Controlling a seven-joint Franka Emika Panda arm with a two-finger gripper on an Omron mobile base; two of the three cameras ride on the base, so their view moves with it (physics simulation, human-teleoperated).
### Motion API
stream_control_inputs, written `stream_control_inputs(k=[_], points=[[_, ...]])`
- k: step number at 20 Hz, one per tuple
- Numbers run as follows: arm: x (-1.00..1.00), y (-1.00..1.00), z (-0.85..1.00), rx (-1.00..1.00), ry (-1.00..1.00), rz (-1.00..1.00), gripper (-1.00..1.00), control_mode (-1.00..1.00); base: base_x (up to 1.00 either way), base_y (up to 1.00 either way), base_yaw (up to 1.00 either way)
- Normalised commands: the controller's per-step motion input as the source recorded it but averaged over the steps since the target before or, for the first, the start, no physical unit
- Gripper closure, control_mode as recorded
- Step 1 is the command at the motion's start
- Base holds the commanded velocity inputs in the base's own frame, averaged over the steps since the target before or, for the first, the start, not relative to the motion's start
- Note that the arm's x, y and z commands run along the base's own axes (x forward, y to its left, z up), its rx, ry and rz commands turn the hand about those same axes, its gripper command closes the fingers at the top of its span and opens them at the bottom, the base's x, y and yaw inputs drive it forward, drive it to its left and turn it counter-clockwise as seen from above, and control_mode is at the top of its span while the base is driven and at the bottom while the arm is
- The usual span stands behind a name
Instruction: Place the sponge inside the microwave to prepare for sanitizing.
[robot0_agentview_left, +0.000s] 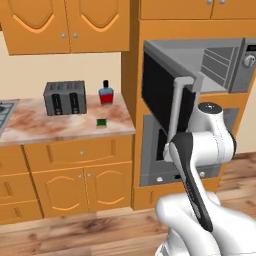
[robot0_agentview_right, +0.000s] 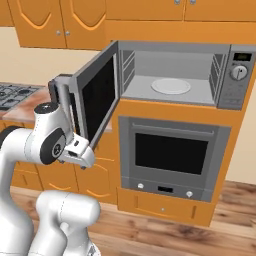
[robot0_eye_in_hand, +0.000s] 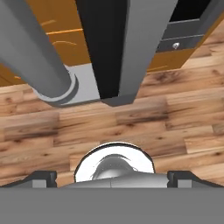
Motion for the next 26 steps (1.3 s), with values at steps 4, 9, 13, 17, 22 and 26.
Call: stream_control_inputs(k=[4,9,13,17,22,26], points=[[0.00,0.00,0.00,0.00,0.00,0.00,-1.00,1.00,-0.43,1.00,0.00],[0.00,0.00,0.00,0.00,0.00,0.00,-1.00,1.00,-0.34,1.00,0.00],[0.00,0.00,0.00,0.00,0.00,0.00,-1.00,1.00,-0.10,1.00,-0.06],[0.00,0.00,0.00,0.00,0.00,0.00,-1.00,1.00,0.00,1.00,-0.17],[0.00,0.00,0.00,0.00,0.00,0.00,-1.00,1.00,-0.01,1.00,-0.15],[0.00,0.00,0.00,0.00,0.00,0.00,-1.00,1.00,-0.02,0.94,-0.11]])
